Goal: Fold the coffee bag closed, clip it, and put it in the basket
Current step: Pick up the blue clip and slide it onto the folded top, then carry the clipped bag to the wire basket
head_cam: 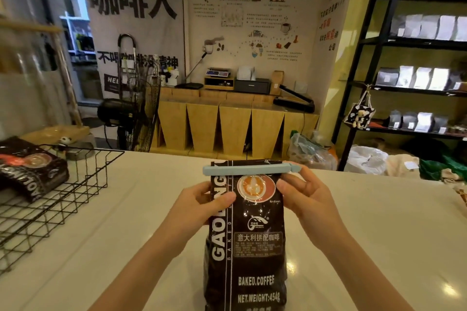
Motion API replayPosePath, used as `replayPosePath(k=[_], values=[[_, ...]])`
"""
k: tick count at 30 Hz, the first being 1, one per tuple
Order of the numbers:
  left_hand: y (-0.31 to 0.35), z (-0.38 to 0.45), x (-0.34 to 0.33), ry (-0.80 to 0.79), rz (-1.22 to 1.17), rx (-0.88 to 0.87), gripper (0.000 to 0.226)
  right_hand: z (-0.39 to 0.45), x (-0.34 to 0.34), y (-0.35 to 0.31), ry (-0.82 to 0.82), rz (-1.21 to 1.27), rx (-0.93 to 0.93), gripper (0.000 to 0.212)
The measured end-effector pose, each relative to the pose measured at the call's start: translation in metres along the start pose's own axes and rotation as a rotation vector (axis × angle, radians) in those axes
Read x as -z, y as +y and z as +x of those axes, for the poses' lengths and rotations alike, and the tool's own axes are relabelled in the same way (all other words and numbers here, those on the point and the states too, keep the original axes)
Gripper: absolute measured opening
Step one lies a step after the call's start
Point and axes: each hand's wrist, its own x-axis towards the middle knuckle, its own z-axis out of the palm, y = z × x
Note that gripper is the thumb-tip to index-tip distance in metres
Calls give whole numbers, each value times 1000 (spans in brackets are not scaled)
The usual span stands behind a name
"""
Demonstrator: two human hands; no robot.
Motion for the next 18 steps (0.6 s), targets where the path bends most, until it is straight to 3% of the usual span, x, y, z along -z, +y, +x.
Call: replayPosePath(k=[3, 7, 18], values=[[0, -8, 6, 123, -80, -49, 16, 6, -14, 3, 20, 44, -33, 40], [12, -21, 24, 292, -100, -142, 17, 17, -48, 1, -30, -40, -81, 20], [58, -66, 159, 653, 94, -423, 23, 66, -215, -35, -293, -50, 94, 19]])
